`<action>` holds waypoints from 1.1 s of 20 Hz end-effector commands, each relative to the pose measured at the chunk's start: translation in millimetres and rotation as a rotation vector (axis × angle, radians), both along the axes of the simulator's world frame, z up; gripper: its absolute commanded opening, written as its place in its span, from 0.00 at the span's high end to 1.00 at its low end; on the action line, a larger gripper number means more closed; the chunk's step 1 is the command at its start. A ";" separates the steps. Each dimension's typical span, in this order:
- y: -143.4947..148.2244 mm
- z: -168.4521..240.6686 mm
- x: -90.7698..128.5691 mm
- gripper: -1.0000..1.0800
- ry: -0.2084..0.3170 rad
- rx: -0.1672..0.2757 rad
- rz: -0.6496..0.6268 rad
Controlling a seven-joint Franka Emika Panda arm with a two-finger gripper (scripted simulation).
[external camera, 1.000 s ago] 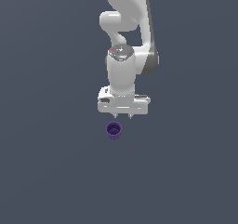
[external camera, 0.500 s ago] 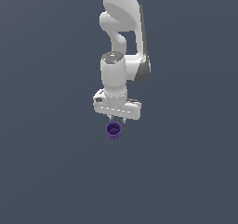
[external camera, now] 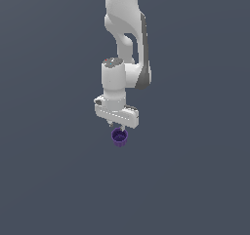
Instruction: Pick up the object and move it to a goal position.
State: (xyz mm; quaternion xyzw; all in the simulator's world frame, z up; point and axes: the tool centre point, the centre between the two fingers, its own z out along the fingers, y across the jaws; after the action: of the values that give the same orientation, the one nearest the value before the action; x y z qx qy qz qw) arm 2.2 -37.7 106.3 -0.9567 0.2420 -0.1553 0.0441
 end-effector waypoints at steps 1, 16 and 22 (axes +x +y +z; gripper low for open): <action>-6.3 -3.2 -2.2 0.38 -0.022 0.001 -0.038; -18.0 -11.2 -6.5 0.38 -0.057 0.003 -0.104; -18.8 -26.9 -0.8 0.38 -0.059 0.003 -0.106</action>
State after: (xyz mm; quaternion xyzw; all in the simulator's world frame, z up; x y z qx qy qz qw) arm 0.0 -56.1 83.9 -0.9376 0.2909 -0.1851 0.0444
